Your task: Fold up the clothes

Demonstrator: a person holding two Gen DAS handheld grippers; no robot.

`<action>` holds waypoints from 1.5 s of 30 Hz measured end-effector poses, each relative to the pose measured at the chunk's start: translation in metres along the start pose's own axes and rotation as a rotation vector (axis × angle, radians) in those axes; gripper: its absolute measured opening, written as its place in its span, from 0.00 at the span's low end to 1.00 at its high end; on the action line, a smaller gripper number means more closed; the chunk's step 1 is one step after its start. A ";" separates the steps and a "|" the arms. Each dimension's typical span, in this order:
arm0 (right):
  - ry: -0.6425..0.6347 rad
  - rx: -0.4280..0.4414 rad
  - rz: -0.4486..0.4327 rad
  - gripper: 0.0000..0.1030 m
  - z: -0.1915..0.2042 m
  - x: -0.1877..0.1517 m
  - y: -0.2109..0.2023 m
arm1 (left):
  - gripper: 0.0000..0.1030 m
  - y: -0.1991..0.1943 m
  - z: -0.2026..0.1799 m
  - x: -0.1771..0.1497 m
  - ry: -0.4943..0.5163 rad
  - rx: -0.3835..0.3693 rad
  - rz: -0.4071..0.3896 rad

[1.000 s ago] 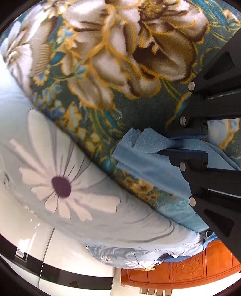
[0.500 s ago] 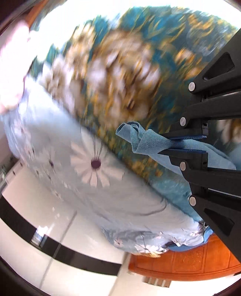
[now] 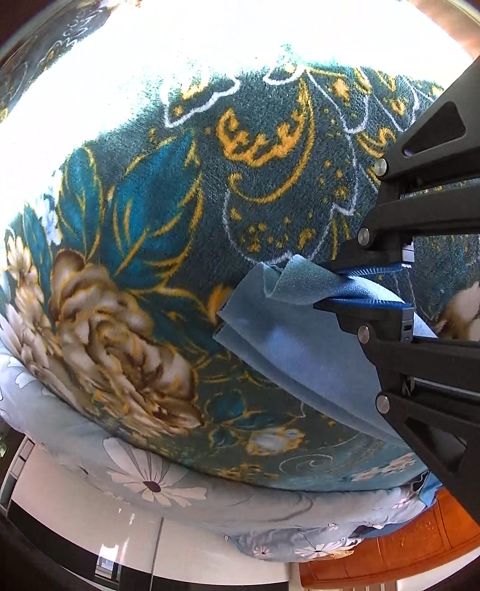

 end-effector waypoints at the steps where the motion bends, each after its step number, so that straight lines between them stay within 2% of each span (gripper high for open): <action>1: -0.018 -0.012 0.003 0.16 0.003 0.001 -0.003 | 0.26 -0.001 -0.002 -0.001 0.022 0.005 0.004; 4: -0.066 -0.052 0.006 0.33 0.009 0.003 -0.013 | 0.37 -0.014 -0.008 -0.011 0.105 0.023 0.021; 9: -0.165 -0.155 -0.005 0.34 0.025 -0.003 -0.048 | 0.48 -0.049 -0.016 -0.022 0.297 0.102 -0.021; 11: -0.256 -0.163 0.021 0.35 0.044 -0.013 -0.053 | 0.58 -0.070 -0.030 -0.022 0.421 0.136 -0.080; 13: -0.385 -0.171 0.062 0.42 0.074 -0.025 -0.054 | 0.72 -0.083 -0.045 -0.018 0.531 0.151 -0.124; 16: -0.566 -0.139 0.158 0.51 0.123 -0.049 -0.033 | 0.76 -0.081 -0.073 -0.006 0.706 0.191 -0.150; 20: -0.759 -0.096 0.300 0.56 0.172 -0.091 0.009 | 0.77 -0.057 -0.110 0.009 0.927 0.231 -0.138; 25: -1.076 -0.132 0.503 0.57 0.203 -0.139 0.072 | 0.77 -0.012 -0.129 0.019 1.248 0.342 -0.047; 27: -1.186 -0.149 0.575 0.57 0.206 -0.151 0.092 | 0.77 -0.002 -0.127 0.030 1.278 0.366 -0.019; 29: -1.280 -0.173 0.632 0.57 0.207 -0.160 0.110 | 0.77 0.003 -0.123 0.043 1.250 0.362 0.001; 34: -1.387 -0.213 0.756 0.56 0.203 -0.171 0.144 | 0.77 0.017 -0.107 0.060 1.170 0.327 0.078; 37: -1.436 -0.238 0.823 0.45 0.198 -0.177 0.157 | 0.75 0.026 -0.100 0.060 1.148 0.312 0.129; 39: -1.457 -0.251 0.853 0.42 0.196 -0.179 0.162 | 0.74 0.029 -0.101 0.059 1.120 0.279 0.154; 44: -1.476 -0.252 0.918 0.27 0.194 -0.185 0.166 | 0.53 0.027 -0.108 0.054 1.103 0.215 0.153; 45: -1.478 -0.255 0.923 0.26 0.193 -0.185 0.166 | 0.45 0.026 -0.108 0.053 1.100 0.211 0.153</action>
Point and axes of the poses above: each gripper's, at about its wrist camera, not at the fingertips, and y roughly the way its jaws point, z to its left, x to its top, the point moved 9 cm from there along y, roughly the way its jaws point, and after that the axes turned 13 degrees about x, right-handed, at the moved point
